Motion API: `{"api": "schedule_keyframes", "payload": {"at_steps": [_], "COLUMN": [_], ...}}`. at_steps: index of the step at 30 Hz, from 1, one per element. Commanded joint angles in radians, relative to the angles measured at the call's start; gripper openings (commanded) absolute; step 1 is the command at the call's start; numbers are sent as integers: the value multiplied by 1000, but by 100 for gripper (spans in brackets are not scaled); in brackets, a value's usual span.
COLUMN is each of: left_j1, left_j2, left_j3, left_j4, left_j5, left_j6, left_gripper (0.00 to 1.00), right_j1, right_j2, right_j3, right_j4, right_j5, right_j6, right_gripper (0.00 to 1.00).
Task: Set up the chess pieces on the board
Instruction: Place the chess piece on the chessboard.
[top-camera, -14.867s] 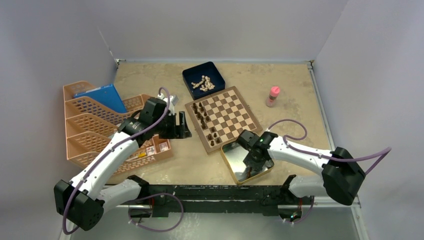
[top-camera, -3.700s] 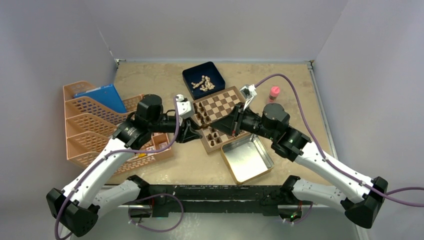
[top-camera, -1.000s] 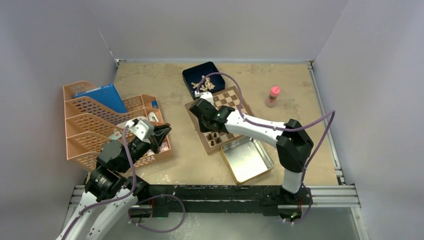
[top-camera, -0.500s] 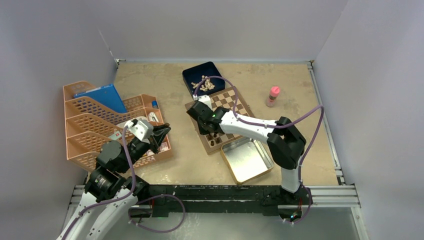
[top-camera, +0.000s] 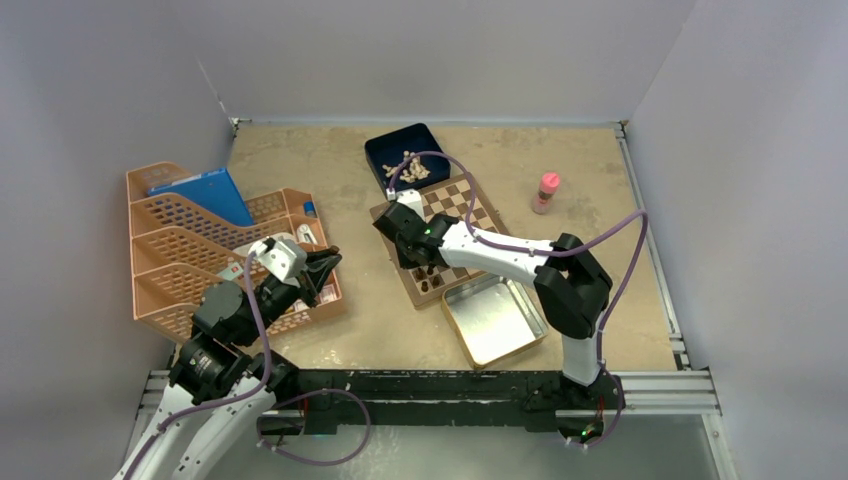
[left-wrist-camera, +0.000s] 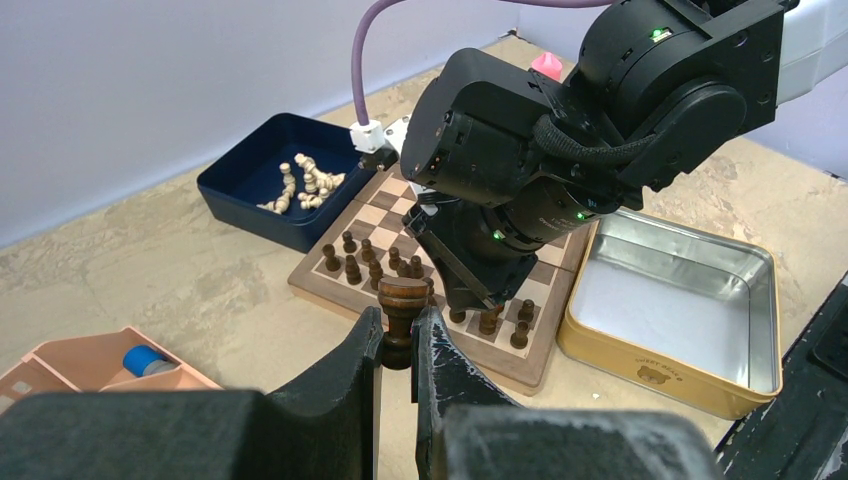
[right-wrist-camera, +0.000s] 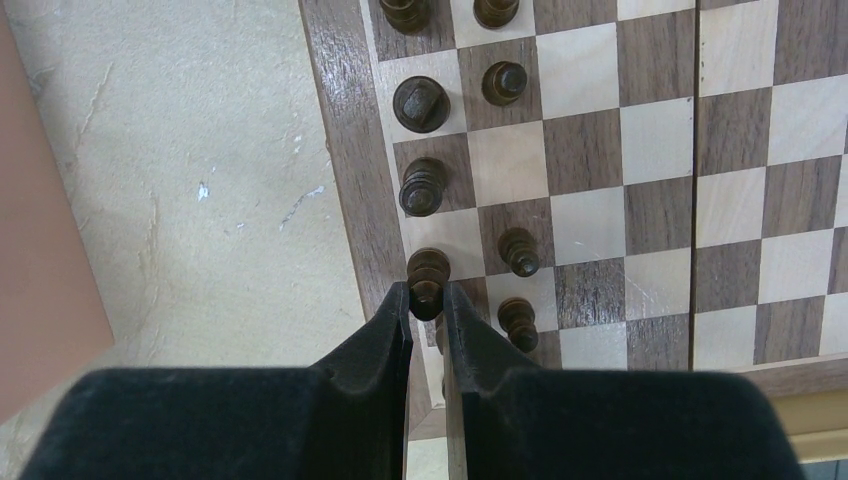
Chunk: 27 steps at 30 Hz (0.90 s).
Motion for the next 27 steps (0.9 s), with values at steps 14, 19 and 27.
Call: {"api": "schedule_keyframes", "payload": {"at_steps": [14,19,27], "left_j1": [5,4,4], "left_j2": [4,4,14], "left_j3": [-1,0,-1], "left_j4": [42,42,48], "left_j5": [17,19,22], "left_j6": [-25,-25,-23], "left_gripper": [0,0,0], "right_j1": [-5,-5,-5], "right_j2": [17,31,32], "right_j3": [5,6,-5], "right_j4": [19,20,8], "right_j5": [36,48,66], "right_j6": [-1,1,14], "right_gripper": [5,6,6]}}
